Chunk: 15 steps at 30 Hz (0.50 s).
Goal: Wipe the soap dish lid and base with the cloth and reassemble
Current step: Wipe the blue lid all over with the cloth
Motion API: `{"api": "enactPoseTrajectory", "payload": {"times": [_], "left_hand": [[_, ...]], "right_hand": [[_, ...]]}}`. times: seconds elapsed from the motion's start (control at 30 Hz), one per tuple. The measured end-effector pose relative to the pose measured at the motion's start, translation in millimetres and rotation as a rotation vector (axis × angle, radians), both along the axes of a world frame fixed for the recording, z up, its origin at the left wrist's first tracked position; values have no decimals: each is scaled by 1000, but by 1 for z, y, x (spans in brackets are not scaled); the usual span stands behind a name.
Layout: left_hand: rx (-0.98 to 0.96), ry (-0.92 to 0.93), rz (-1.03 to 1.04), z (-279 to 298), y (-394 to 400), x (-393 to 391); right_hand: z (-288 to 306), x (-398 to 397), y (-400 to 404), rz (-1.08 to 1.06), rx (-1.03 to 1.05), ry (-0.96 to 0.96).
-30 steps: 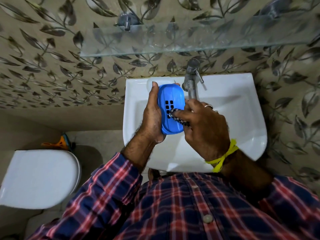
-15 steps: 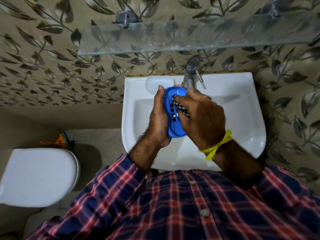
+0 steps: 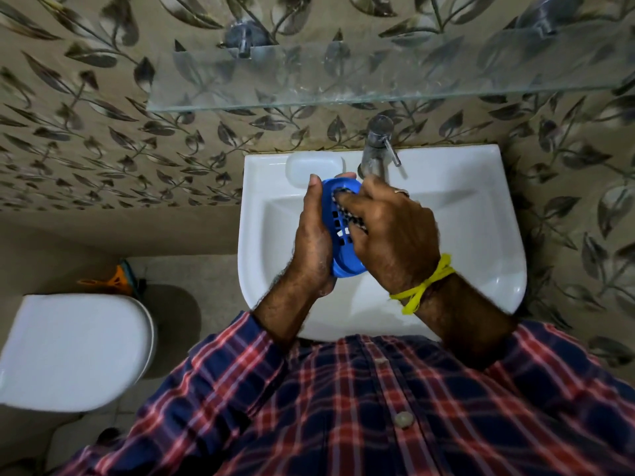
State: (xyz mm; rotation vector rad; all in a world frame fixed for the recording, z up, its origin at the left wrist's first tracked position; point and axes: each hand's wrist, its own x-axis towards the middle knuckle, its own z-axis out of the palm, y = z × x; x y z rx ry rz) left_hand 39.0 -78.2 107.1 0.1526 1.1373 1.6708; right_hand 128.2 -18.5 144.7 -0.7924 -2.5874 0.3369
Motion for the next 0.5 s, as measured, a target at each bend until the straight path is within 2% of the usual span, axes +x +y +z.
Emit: {"api": "enactPoseTrajectory", "payload": {"times": [0.13,0.27,0.4,0.5], "left_hand": [[-42,104,11,5,5,6],[-36,74,17,4,1,-2],[-53,105,14,3,5,2],[-64,61,11,6,0,-5]], "right_hand": [[0,-2,5,-234,-14,-12],[-6,2,-2,-74,-10,-55],[-4,-1,7,-195,-43,-5],[-4,-3,3,-65,-119,2]]}}
